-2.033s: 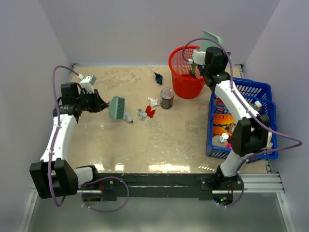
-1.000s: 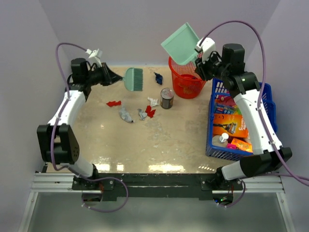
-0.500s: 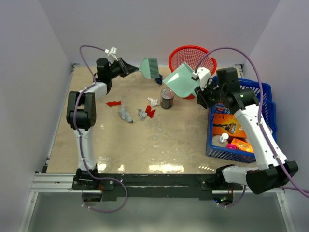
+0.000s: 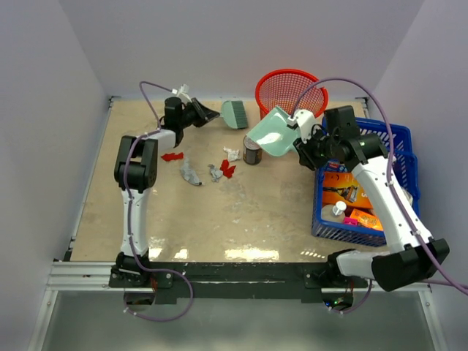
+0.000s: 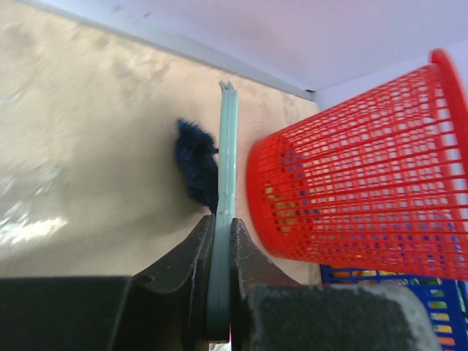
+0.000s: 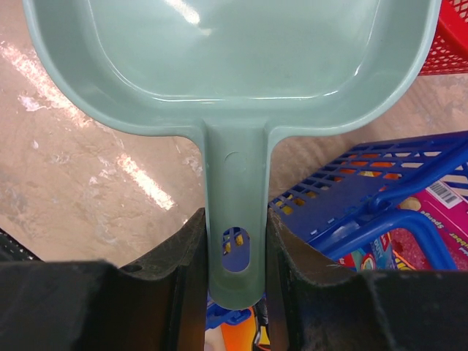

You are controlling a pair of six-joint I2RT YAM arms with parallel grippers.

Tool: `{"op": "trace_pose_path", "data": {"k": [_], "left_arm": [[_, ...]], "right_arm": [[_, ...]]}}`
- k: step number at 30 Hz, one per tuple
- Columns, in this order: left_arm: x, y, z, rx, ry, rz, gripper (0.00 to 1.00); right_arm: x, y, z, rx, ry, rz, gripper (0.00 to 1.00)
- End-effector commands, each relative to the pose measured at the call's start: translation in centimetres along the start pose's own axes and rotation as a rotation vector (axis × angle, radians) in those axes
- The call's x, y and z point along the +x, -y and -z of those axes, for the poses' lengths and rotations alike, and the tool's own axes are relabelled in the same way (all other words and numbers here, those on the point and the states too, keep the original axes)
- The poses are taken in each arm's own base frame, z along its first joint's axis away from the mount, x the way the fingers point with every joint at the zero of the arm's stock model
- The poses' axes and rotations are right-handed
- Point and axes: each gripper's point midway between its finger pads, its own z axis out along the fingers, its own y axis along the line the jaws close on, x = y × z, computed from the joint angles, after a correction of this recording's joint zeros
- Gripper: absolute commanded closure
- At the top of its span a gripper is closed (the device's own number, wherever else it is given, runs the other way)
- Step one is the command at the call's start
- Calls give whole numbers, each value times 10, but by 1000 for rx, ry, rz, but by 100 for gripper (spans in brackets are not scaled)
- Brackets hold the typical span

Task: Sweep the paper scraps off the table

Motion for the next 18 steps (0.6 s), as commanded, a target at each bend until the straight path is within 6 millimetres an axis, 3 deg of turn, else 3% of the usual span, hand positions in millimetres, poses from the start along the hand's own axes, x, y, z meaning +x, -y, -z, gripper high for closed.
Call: {"op": "trace_pose_path", "data": {"k": [1,5,6,8,9,10,11,12,13,14,15,17,18], "left_arm": [[4,-9,24,-101,6,68,100],[28,-8,55,-153,-49,141,100],[22,4,67,-146,-42,136,100],[41,-3,90,-190,-81,149,100],[33,12,105,-180,-66,126,100],[51,2,121,-221,-113,132,100],[56,6,132,-221,-135,126,100],[49,15,148,-220,-122,106,100],[68,3,166,-273,-171,122,100],[70,-1,180,-286,-175,125,100],[72,8,196,-288,-181,115,100],[90,0,222,-298,-233,78,100],[98,9,235,-302,-261,58,100]], "right_arm": [[1,3,-12,-1,-1,-5,100],[-1,2,-22,-11,23,-17,100],[-2,1,-26,-11,32,-30,100],[-5,1,-30,-19,43,-42,100],[-10,1,-32,-21,63,-46,100],[-11,1,-32,-21,71,-49,100],[-13,2,-33,-19,77,-53,100],[-15,3,-34,-15,92,-51,100],[-16,3,-35,-17,94,-51,100],[-15,3,-36,-14,96,-51,100],[-16,3,-38,-14,104,-50,100],[-17,3,-38,-17,112,-50,100],[-20,3,-37,-17,120,-50,100]]}}
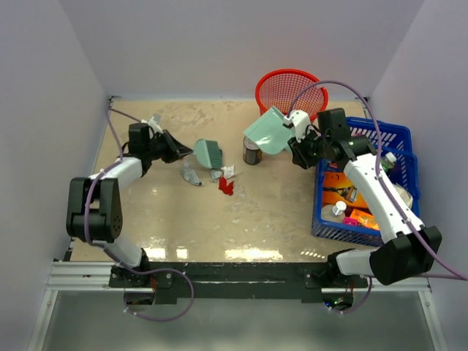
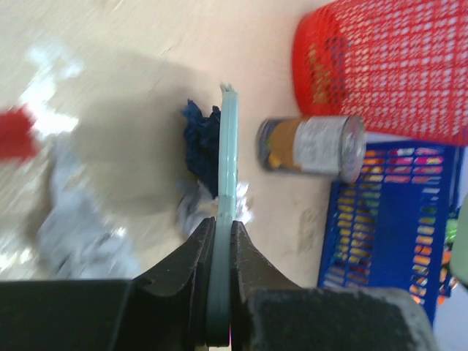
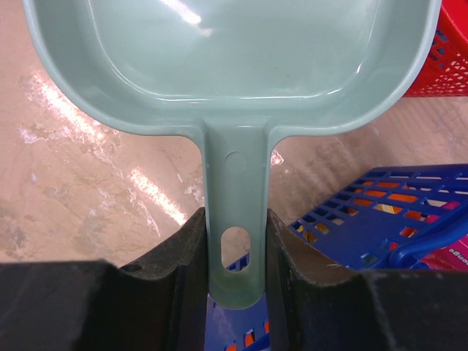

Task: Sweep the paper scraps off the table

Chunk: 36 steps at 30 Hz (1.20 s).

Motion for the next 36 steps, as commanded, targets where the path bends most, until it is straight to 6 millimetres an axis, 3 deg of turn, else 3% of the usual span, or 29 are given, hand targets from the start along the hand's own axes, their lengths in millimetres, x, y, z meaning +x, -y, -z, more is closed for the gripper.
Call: {"op": "trace_pose_path", "data": {"k": [1,3,4,5,6,9,12,17,22,23,25,26,28,29,30,36], "left_arm": [[41,-22,51,-46,-130,-156,100],[37,-15,66,-42,-136,-245,100],[25,-2,70,-3,-120,-371,100],[24,15,73,64,-129,-426,100],[12,35,79,102,-104,-492,100],[-7,67,87,160,-67,-660,100],[-17,80,91,184,-73,-721,100],[-18,68,84,122,-135,-671,100],[-23,53,82,51,-192,-713,100],[-16,56,76,72,-234,-756,100],[-19,73,84,146,-297,-917,100],[-16,70,78,165,-348,-938,100],[-12,82,86,224,-417,-1002,100],[1,75,85,240,-496,-960,100],[2,79,85,269,-510,-991,100],[55,84,86,397,-642,-879,100]], "right_arm": [[-25,1,4,1,105,3,100],[-25,-2,7,-3,105,41,100],[-23,-4,6,3,95,63,100],[-20,-4,7,29,80,91,100],[-11,-17,3,0,50,153,100],[12,-48,4,-70,-1,290,100],[35,-73,6,-138,-49,386,100],[62,-97,1,-203,-117,477,100],[81,-104,-6,-206,-179,542,100],[89,-106,-9,-209,-202,551,100],[101,-101,-16,-180,-252,541,100],[108,-97,-21,-150,-278,518,100],[113,-100,-23,-161,-288,504,100],[116,-103,-25,-172,-294,485,100],[119,-104,-27,-178,-305,475,100],[127,-103,-28,-153,-335,424,100]]}}
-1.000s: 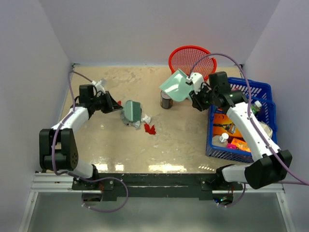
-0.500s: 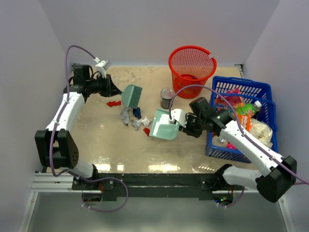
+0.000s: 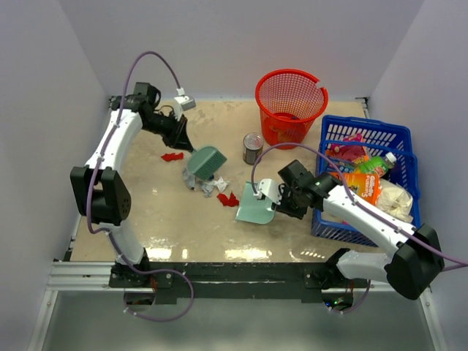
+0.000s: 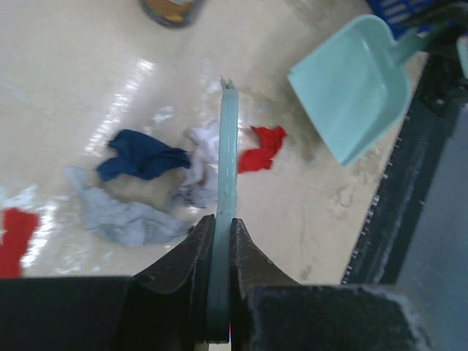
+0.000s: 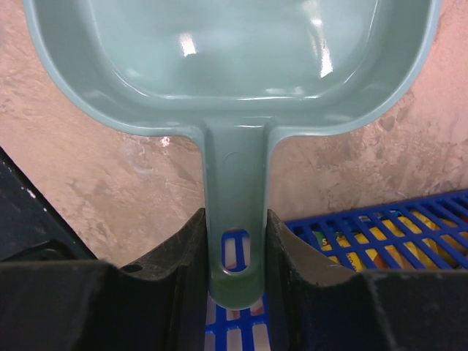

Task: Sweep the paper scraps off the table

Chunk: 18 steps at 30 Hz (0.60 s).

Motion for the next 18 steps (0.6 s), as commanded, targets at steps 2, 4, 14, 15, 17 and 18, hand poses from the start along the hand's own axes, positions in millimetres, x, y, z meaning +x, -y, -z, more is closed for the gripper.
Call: {"op": "trace_pose_path", "data": {"k": [2,4,14,15,17,18], "left_arm": [[20,47,-17,205,-3,23,100],[21,46,-23,194,3,45,100],[-17,-19,-54,-24,103,-6,100],[-23,-25,-53,-46,104,-12,100],[-37,-41,-52,-100,117,-26,100],[-41,-52,-49,-154,113,-35,100]], "right_arm": [[4,3,-1,38,-10,-49,100],[6,2,-1,33,-18,-48,100],[8,4,0,50,-30,-56,100],[7,5,0,54,-27,-56,100],[8,8,0,70,-29,-56,100],[8,8,-1,74,-27,-54,100]]}}
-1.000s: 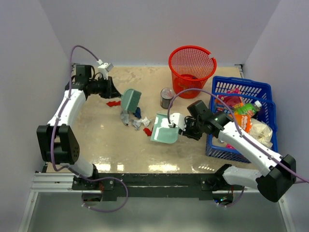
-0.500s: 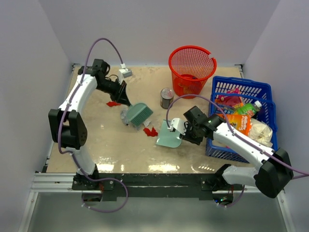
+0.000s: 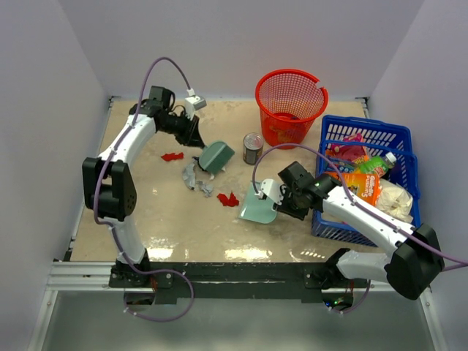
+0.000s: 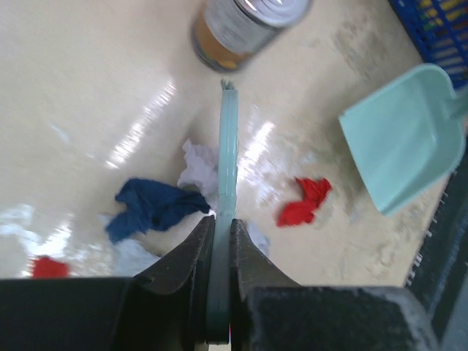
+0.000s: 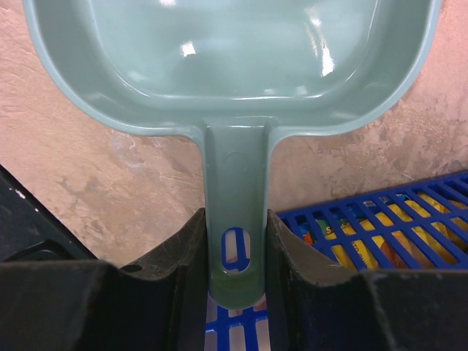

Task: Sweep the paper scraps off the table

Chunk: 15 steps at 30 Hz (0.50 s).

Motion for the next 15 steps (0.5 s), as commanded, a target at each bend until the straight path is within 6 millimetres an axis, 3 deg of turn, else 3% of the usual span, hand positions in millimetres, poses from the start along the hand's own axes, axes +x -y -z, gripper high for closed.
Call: {"op": "trace_pose_path", "data": {"k": [1,3,5,9,12,15], "left_arm": [[-63,-37,11,-172,122,-118,100],[-74,-41,20,-200,158,-122,100],[-85,-33,33,-168,199,-130,100],[-88,12,49,-28,227,-104,100],[-71,24,54,-42,217,-57,100],[-54,21,65,-150,181,-25,100]], "right_arm": [[-3,8,2,48,16,-10,100],[-3,9,1,53,16,-8,100],[-1,11,1,61,3,10,100],[9,15,1,74,-59,45,100],[10,16,5,61,-87,52,100],[10,16,7,45,-113,45,100]]}}
